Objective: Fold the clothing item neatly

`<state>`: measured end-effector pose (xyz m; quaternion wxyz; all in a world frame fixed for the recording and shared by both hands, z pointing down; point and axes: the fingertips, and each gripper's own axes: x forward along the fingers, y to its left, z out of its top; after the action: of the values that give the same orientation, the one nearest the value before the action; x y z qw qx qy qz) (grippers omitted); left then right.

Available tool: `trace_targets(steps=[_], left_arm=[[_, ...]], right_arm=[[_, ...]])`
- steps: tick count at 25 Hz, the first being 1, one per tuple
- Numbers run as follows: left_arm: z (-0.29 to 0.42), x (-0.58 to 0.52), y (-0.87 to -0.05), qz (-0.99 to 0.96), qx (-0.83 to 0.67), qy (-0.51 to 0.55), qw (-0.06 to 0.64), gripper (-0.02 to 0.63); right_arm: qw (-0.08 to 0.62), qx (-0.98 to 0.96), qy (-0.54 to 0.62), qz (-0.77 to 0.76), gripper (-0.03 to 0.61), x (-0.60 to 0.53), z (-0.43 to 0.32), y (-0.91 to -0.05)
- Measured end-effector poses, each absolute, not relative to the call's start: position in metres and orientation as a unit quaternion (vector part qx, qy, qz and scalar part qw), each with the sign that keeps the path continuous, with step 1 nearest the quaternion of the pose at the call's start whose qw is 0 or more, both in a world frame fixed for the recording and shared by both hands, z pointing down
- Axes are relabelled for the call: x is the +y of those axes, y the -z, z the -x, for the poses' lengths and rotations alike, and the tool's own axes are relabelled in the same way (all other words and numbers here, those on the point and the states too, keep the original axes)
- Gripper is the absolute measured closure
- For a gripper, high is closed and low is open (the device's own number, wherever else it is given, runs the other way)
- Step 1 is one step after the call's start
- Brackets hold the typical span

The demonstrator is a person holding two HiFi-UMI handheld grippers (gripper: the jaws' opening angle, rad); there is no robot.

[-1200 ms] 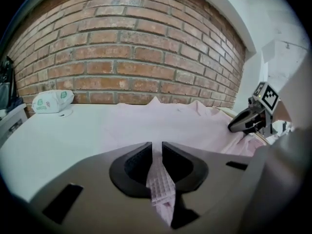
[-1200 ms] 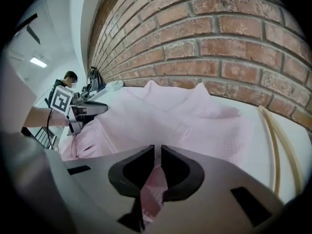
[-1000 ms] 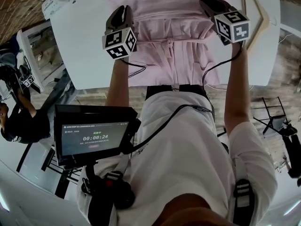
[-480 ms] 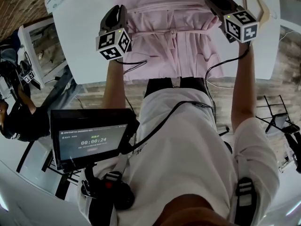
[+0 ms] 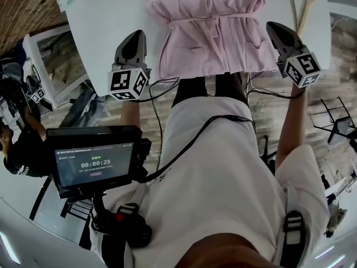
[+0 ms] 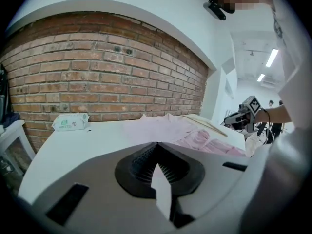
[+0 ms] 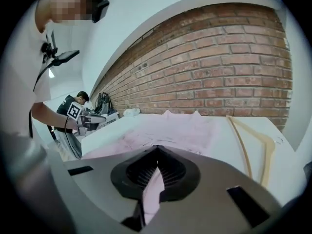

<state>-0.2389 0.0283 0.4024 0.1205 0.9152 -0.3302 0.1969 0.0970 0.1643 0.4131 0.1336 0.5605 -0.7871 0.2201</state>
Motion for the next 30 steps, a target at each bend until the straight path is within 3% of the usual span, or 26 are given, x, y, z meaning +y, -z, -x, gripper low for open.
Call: trace_targets(steps=[8,13,20,30], left_arm=[[0.139,-0.025,-0.461,-0.908,-0.307,-0.253,0.132,0.612],[0.184,-0.006,-0.480,-0.878,-0.365,-0.254,0.180,0.612],[0.217,-0.008,-0.523,-0.840,-0.415,-0.280,0.211,0.611],[0.169,0.009,-0.534,-0.862,-0.364,-0.307,0.177,0.612]], right_arm=[[0.146,-0.760,-0.226,-0.591,0.575,0.127,-0.232,-0.439],[0.150,-0.778,-0.243,-0.560,0.575,0.129,-0.229,-0.461],[0.213,-0.791,-0.223,-0.529,0.575,0.085,-0.246,-0.481],[0.239,-0.771,-0.214,-0.550,0.575,0.092,-0.203,-0.485]])
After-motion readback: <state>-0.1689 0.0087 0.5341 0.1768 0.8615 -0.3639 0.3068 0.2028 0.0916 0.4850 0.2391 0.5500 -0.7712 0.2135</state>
